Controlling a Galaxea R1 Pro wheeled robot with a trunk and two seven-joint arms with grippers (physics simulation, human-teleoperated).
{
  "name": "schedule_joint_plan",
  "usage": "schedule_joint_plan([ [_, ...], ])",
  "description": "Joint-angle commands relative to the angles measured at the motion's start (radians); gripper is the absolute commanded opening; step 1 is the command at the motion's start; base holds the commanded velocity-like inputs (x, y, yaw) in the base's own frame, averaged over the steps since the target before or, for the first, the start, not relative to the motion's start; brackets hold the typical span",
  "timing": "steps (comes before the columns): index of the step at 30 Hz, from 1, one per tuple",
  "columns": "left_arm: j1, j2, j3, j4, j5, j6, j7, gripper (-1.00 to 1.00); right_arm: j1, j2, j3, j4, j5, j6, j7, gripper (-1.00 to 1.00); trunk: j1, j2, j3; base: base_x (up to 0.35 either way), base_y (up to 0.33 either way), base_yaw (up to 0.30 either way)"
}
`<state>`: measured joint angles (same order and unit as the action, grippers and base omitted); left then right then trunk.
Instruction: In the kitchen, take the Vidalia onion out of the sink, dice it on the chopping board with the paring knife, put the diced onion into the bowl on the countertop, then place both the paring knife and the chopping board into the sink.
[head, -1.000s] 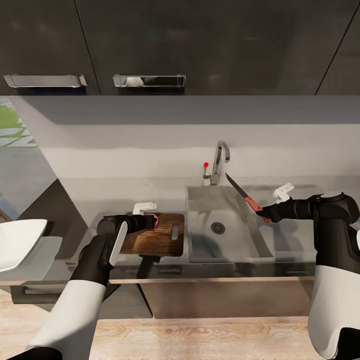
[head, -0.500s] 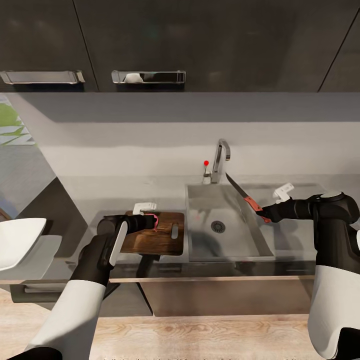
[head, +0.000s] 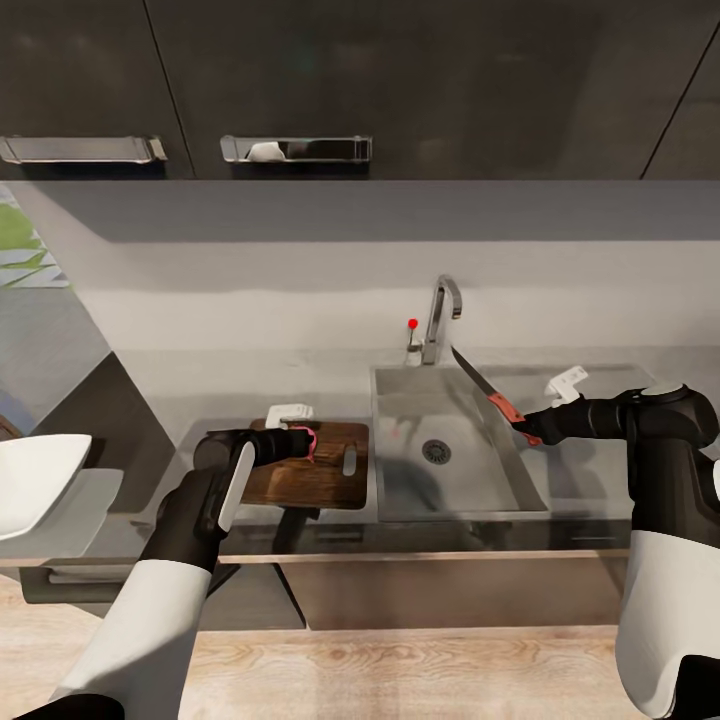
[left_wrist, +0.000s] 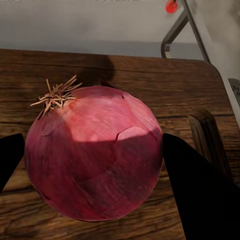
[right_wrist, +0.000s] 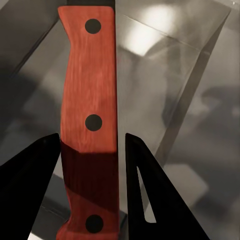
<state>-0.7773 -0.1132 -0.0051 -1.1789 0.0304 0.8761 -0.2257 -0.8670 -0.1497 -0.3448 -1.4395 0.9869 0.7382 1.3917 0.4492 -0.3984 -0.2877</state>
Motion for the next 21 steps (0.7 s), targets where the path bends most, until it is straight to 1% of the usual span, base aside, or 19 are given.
schedule_joint_plan([
  [1,0.000,0.000,0.000,0.005,-0.001,0.004,-0.001,-1.00,-0.001,0.000,0.000,-0.001,0.007,0.009,0.009,-1.00,0.001,-0.002,-0.003,0.000,0.000,0.000],
  [16,0.000,0.000,0.000,0.005,-0.001,0.003,-0.001,-1.00,-0.001,0.001,0.003,-0.001,0.007,0.008,0.009,-1.00,0.001,-0.002,-0.004,0.000,0.000,0.000],
  [17,0.000,0.000,0.000,0.005,-0.001,0.003,-0.001,1.00,-0.001,0.001,0.003,-0.001,0.007,0.008,0.009,-1.00,0.001,-0.002,-0.004,0.000,0.000,0.000],
  [21,0.000,0.000,0.001,0.005,-0.001,0.003,-0.001,1.00,-0.001,0.001,0.003,-0.001,0.007,0.008,0.009,-1.00,0.001,-0.002,-0.004,0.000,0.000,0.000],
])
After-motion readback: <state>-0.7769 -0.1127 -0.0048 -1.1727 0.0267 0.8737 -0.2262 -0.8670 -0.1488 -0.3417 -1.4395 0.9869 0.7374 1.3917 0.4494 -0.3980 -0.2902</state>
